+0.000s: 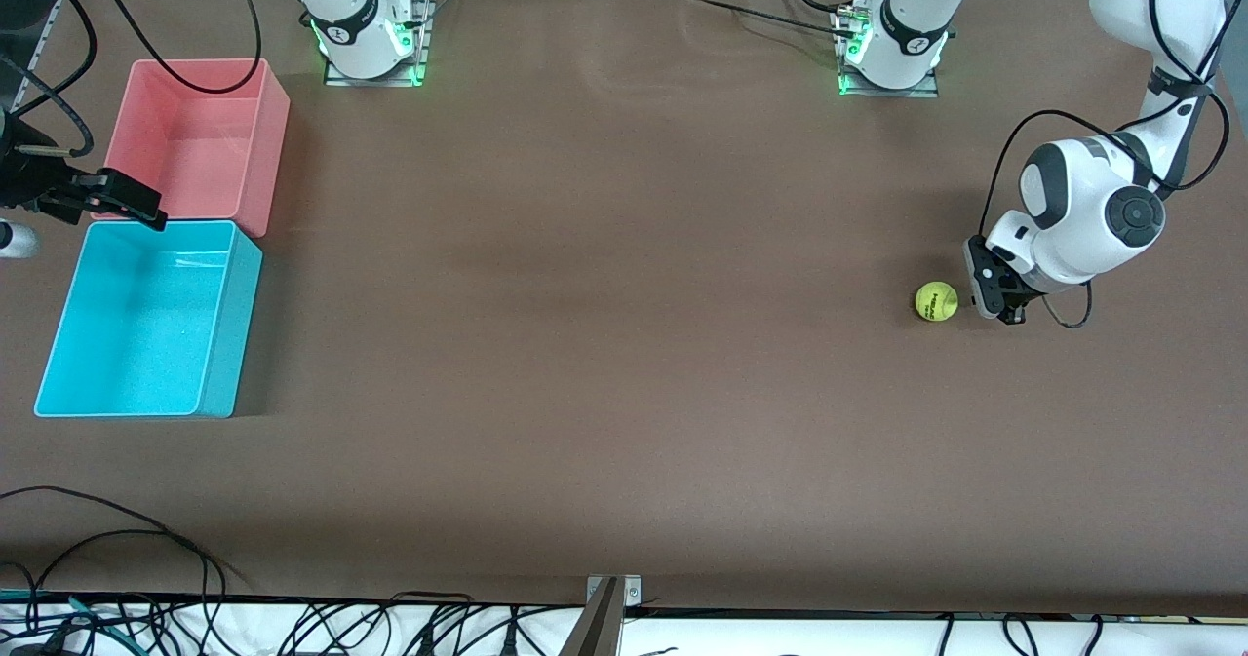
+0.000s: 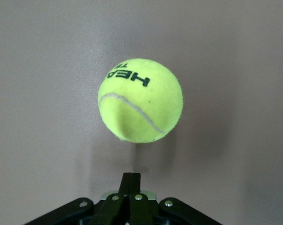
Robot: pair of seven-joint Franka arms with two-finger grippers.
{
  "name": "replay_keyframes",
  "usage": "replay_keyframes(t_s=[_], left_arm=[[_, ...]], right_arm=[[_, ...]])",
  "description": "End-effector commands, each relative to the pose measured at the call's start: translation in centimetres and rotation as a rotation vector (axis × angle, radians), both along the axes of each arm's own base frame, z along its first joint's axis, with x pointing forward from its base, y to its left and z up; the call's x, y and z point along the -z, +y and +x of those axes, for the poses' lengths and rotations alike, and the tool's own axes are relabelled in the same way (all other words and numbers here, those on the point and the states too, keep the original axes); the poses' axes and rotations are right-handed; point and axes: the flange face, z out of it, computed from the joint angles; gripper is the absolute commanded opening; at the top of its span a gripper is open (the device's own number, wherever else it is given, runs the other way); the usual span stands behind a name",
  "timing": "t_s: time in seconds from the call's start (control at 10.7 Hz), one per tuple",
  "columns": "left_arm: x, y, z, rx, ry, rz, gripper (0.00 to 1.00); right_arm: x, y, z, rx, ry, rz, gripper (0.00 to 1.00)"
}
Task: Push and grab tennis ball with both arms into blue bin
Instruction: 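Push the tennis ball with the left gripper toward the cyan bin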
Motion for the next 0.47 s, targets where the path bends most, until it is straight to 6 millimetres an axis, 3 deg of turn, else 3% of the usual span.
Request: replay_keyframes(t_s=[0.0,0.38], left_arm=[[1.0,-1.4,0.8,0.036,-0.019,-0.006,0.01],[1.9,-2.5,0.8,0.034,-0.007,-0.018,0.03]], right_arm=[[-0.3,-0.1,0.1,0.006,0.004,0.02,1.0],[-0.3,-0.2,0.1,0.008,0.004,0.02,1.0]])
